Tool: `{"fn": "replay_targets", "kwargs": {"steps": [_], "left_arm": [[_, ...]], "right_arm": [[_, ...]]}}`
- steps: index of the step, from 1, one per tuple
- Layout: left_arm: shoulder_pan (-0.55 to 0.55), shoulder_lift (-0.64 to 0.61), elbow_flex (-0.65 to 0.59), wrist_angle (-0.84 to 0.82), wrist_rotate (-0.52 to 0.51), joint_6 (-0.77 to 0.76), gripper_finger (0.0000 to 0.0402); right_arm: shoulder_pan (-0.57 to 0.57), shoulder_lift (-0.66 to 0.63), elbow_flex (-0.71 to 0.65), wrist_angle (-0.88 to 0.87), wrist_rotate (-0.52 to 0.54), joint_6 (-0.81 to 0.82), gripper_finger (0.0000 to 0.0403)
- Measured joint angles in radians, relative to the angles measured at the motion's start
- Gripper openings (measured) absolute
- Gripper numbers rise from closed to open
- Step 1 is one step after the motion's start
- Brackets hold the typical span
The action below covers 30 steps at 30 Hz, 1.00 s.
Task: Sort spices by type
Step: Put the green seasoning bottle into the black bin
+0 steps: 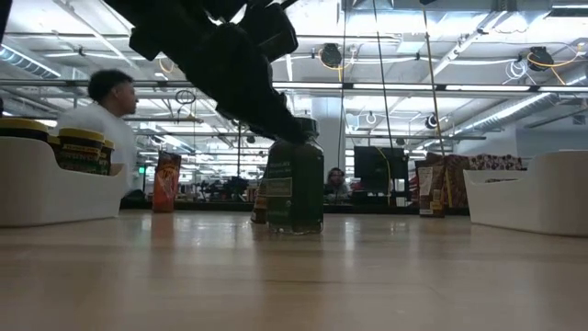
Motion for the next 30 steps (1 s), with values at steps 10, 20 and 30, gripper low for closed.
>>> {"fn": "replay_targets", "kwargs": {"steps": [10, 20, 30], "left_arm": [[0.015, 0.0, 0.0, 0.023, 0.0, 0.0, 0.0285], [0.014, 0.0, 0.0, 0.022, 0.0, -0.002, 0.0278], [0.019, 0.0, 0.0, 0.021, 0.011, -0.003, 0.0211]], "right_arm": [[0.0, 0.0, 0.0, -0.001, 0.0, 0.0, 0.0258], [0.0, 0.0, 0.001, -0.003, 0.0, -0.018, 0.0258], [0.0, 0.0, 0.001, -0.003, 0.0, -0.024, 0.0258]]}}
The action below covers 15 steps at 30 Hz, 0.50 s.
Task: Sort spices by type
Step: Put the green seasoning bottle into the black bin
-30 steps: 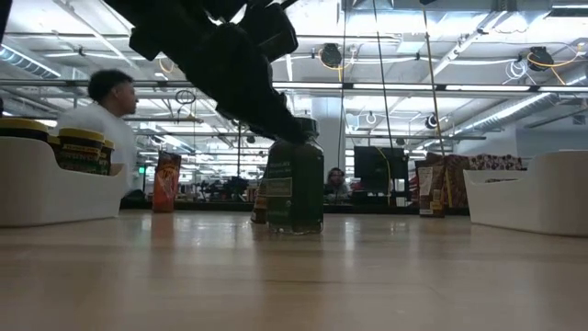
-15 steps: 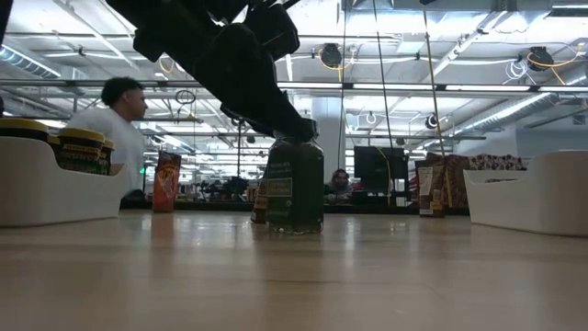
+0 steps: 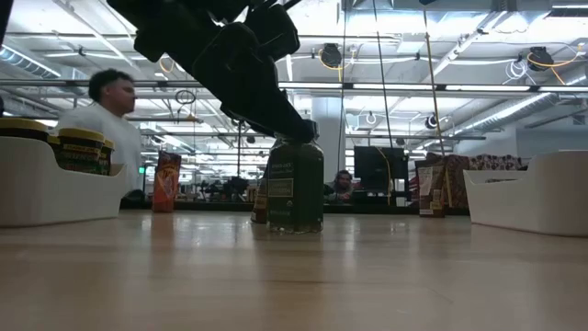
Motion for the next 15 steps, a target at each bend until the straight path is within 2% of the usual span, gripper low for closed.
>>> {"fn": "replay_targets", "kwargs": {"steps": [7, 15], "left_arm": [[0.031, -0.036, 0.05, -0.057, 0.036, -0.02, 0.021], [0.031, -0.208, 0.102, -0.206, 0.049, -0.02, 0.0214]], "right_arm": [[0.0, 0.0, 0.0, 0.0, 0.0, -0.002, 0.0258], [0.0, 0.0, 0.0, 0.0, 0.0, -0.01, 0.0258]]}}
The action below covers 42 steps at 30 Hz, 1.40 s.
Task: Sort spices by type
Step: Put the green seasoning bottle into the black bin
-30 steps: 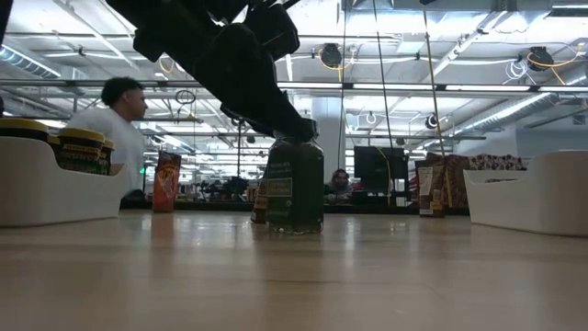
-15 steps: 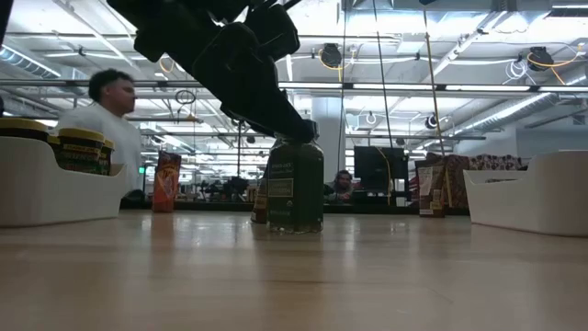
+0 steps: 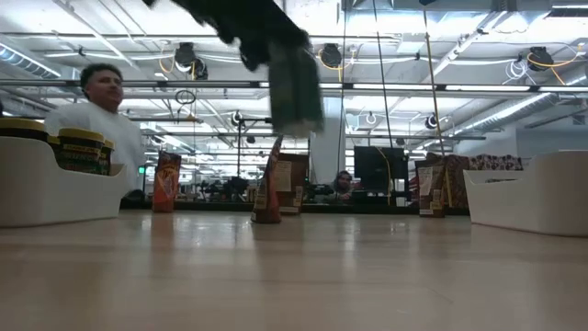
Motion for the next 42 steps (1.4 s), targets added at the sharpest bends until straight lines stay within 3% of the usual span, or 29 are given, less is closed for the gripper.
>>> {"fn": "replay_targets", "kwargs": {"steps": [4, 11, 16, 28, 42], "left_arm": [[-0.026, -0.117, 0.008, -0.128, -0.001, -0.036, 0.0215], [-0.117, -0.312, 0.009, -0.313, 0.004, -0.233, 0.0216], [-0.197, -0.397, 0.009, -0.379, -0.012, -0.374, 0.0216], [-0.42, -0.423, 0.009, -0.534, -0.012, -0.394, 0.0217], [-0.653, -0.431, 0.009, -0.561, -0.002, -0.395, 0.0217]], "right_arm": [[0.0, 0.0, 0.0, 0.004, 0.0, -0.001, 0.0258], [0.0, 0.0, 0.0, 0.085, -0.01, -0.006, 0.0258], [0.0, 0.003, 0.0, 0.207, -0.075, -0.076, 0.0258], [0.015, 0.126, 0.0, 0.456, -0.09, -0.005, 0.0258], [0.019, 0.272, 0.0, 0.728, -0.144, 0.056, 0.0258]]}}
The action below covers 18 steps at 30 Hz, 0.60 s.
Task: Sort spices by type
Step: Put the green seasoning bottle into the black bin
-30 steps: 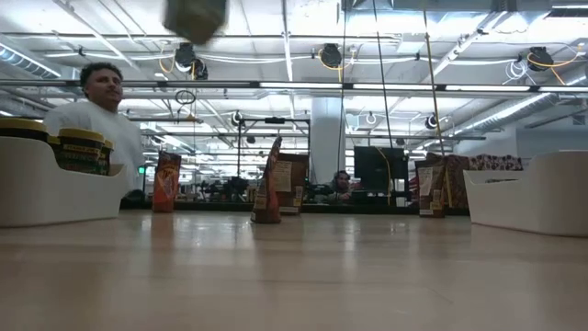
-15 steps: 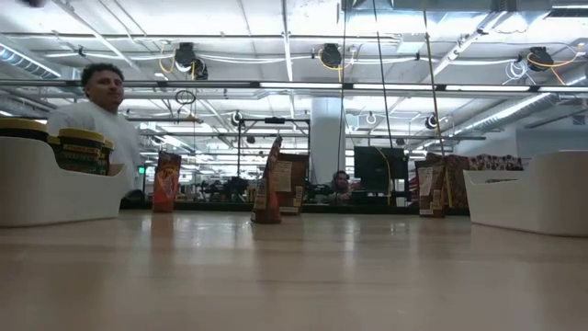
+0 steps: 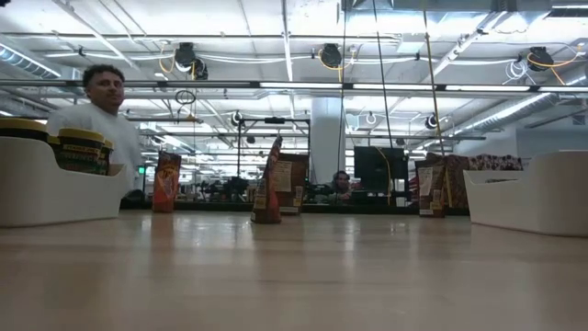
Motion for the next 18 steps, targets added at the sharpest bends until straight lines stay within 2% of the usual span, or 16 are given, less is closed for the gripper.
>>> {"fn": "replay_targets", "kwargs": {"steps": [11, 18], "left_arm": [[-0.075, 0.006, 0.0, 0.004, -0.006, -0.017, 0.0217], [-0.102, 0.06, 0.0, 0.004, -0.007, -0.017, 0.0217]], "right_arm": [[0.0, 0.001, 0.0, 0.0, 0.003, -0.051, 0.0258], [0.001, 0.001, 0.0, -0.002, 0.0, -0.087, 0.0258]]}}
